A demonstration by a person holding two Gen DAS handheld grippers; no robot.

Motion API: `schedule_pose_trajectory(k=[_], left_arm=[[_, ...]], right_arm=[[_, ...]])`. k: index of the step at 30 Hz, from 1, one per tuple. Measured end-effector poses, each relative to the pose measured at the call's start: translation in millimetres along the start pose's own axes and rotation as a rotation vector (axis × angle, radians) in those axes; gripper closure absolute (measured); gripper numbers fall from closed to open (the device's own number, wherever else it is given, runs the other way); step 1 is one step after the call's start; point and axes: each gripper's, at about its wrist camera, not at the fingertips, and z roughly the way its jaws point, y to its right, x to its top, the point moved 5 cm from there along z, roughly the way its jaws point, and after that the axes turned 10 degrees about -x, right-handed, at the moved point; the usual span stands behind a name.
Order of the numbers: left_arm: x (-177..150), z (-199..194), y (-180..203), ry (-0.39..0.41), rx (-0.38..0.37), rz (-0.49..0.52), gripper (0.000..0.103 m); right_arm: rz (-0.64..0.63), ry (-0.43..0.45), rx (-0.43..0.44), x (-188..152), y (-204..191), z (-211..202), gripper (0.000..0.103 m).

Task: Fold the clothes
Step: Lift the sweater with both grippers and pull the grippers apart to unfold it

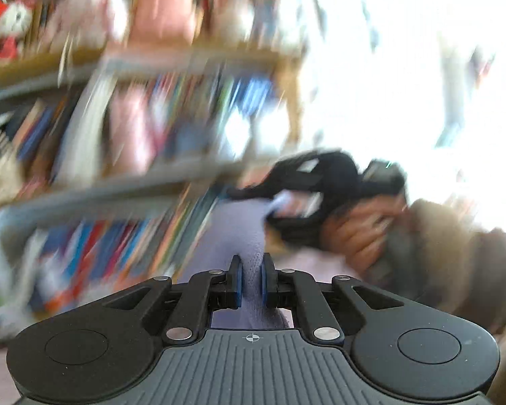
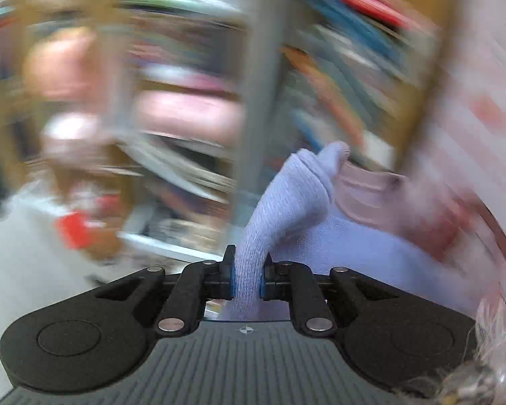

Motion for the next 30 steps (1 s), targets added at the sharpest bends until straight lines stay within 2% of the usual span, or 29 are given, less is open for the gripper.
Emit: schedule_pose_trajectory(k=[2, 4, 6, 7, 8, 10, 12, 16, 17, 20, 23, 25, 27, 30], left_arm=[[32.6, -19.2, 2.7, 0.179, -0.132, -0.070, 0.094], [53.0, -37.2, 0.7, 0.305, -0.233, -0.135, 0.093], [53.6, -46.1, -6.2, 0.337, -0.244, -0.182, 0.093], [48.5, -48.0, -12.4, 0.334, -0.234, -0.212, 0.093], [37.3, -47.0, -22.1, 0.306, -0.210, -0.253, 0.093], [3.4, -41.1, -42.0, 0.212, -0.139, -0.346, 0.093], [-52.6, -29.3, -61.8, 0.039, -0.045, -0.428, 0.093], [-159.6, -14.8, -89.4, -0.280, 0.142, -0.558, 0.093], [-180.4, -14.7, -93.2, -0.337, 0.185, -0.581, 0.093], [-213.2, -26.4, -108.9, -0.418, 0.297, -0.653, 0.093], [-219.2, -37.7, -124.7, -0.438, 0.332, -0.683, 0.093], [-214.7, -39.5, -127.7, -0.448, 0.358, -0.661, 0.093], [-212.7, -40.6, -134.2, -0.436, 0.390, -0.671, 0.093], [-217.2, -42.0, -144.9, -0.444, 0.432, -0.693, 0.093]], right_arm=[[-0.120, 0.011, 0.113, 12.6, -60.1, -3.9, 0.092], [-0.258, -0.016, 0.186, 10.4, -113.2, -1.0, 0.092], [-0.358, -0.066, 0.161, -0.4, -140.7, 14.4, 0.092], [-0.399, -0.098, 0.118, -7.9, -144.7, 27.9, 0.092], [-0.424, -0.127, 0.067, -14.4, -141.2, 41.0, 0.092], [-0.422, -0.193, -0.101, -30.5, -104.7, 74.9, 0.092], [-0.388, -0.252, -0.266, -46.6, -55.1, 102.8, 0.092], [-0.314, -0.404, -0.628, -98.0, 70.7, 144.5, 0.092], [-0.305, -0.429, -0.655, -109.4, 84.4, 150.9, 0.092], [-0.293, -0.488, -0.685, -139.7, 109.9, 169.8, 0.092], [-0.354, -0.504, -0.689, -157.2, 104.7, 194.2, 0.092], [-0.406, -0.505, -0.691, -165.3, 101.3, 208.2, 0.092], [-0.466, -0.496, -0.689, -172.2, 100.6, 207.2, 0.091], [-0.538, -0.507, -0.669, -177.0, 98.8, 194.1, 0.079]])
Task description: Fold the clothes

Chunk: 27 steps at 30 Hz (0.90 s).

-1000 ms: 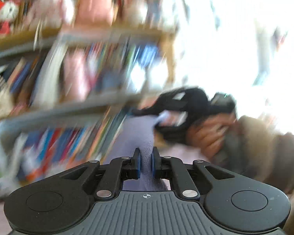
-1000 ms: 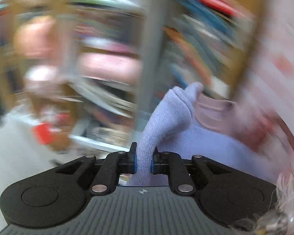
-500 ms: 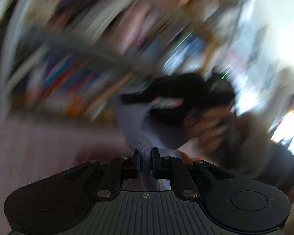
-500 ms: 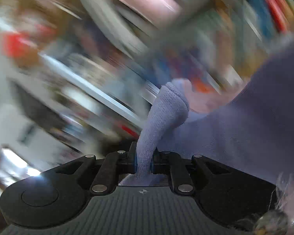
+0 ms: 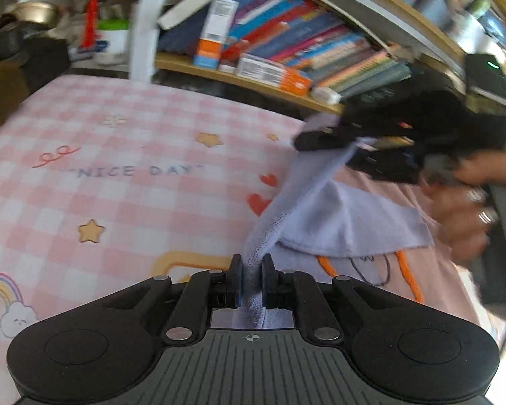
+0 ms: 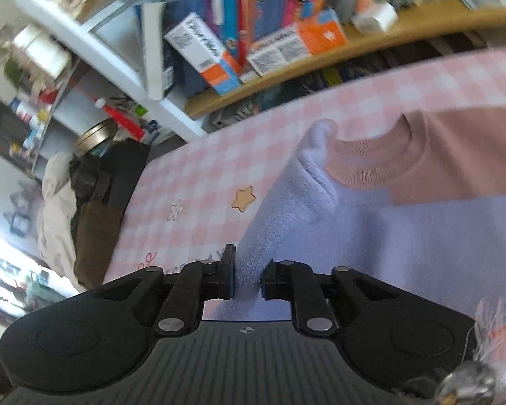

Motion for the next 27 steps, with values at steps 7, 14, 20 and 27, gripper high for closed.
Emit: schedule_pose_trajectory(k=[7, 14, 20, 27], left_arm=[[-11.9, 9.0, -16.7, -0.052, 0.040, -0.072, 0.093], [-14.9, 8.3, -14.9, -0.069, 0.060, -0.023, 0.088], [-12.0, 18.1, -15.2, -0.077, 0.117, -0.005, 0.090], [3.5, 36.4, -11.9, -0.066, 0.182, 0.043, 0.093]], right_arm=[[-0.023, 0.107, -0.115, -46.0, 69.4, -70.2, 0.062], [0.037, 0.159, -0.460, -67.4, 186.7, -119.3, 0.064], [0.083, 0.135, -0.396, -68.2, 185.9, -104.5, 0.065], [0.097, 0.144, -0.544, -71.2, 208.8, -97.4, 0.068]])
